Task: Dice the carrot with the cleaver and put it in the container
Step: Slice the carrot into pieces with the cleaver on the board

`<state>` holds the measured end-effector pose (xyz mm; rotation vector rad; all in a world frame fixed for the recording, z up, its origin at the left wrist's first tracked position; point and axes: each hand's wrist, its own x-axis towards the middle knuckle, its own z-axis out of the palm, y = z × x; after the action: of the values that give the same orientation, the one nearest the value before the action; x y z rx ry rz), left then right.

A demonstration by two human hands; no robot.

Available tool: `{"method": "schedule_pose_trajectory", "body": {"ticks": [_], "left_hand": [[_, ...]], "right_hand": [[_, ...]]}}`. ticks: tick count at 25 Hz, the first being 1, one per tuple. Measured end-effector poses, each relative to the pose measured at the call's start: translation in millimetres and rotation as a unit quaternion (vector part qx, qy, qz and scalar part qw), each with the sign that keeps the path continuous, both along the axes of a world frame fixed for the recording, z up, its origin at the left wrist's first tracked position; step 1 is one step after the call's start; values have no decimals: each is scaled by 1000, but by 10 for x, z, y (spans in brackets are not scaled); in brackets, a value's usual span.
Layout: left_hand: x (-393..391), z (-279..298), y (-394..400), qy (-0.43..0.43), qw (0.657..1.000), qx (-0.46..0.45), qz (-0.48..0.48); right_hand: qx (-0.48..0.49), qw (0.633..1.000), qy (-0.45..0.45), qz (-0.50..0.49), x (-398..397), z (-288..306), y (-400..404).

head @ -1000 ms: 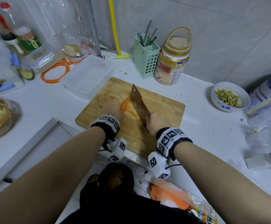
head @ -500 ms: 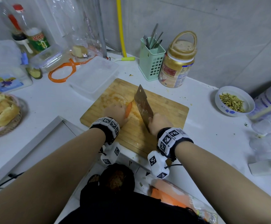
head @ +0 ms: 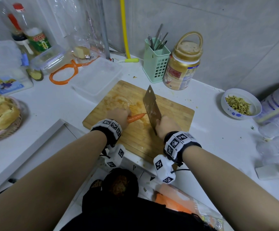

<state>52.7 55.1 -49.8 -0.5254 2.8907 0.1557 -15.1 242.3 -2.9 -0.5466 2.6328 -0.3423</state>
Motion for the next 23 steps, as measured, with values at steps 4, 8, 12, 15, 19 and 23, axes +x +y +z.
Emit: {"method": "schedule_pose_trajectory", "body": {"ticks": [4, 8, 12, 15, 19, 23], "left_hand": [[-13, 22, 7, 4, 1000, 6, -2], [-35, 30, 14, 16, 1000, 15, -14], [-101, 28, 40, 43, 998, 21, -34], [-156, 68, 67, 53, 997, 19, -50], [-187, 63, 101, 36, 998, 8, -54], [-197, 27, 47, 27, 998, 41, -43]], "right_hand": [[-25, 999, 30, -1, 2, 12, -7], [-62, 996, 69, -10, -42, 74, -60], [-63, 991, 114, 17, -83, 164, -117], [-41, 989, 133, 50, -55, 194, -194], [-13, 993, 102, 55, 14, 152, -266], [20, 996, 79, 46, 45, 62, -316]]}}
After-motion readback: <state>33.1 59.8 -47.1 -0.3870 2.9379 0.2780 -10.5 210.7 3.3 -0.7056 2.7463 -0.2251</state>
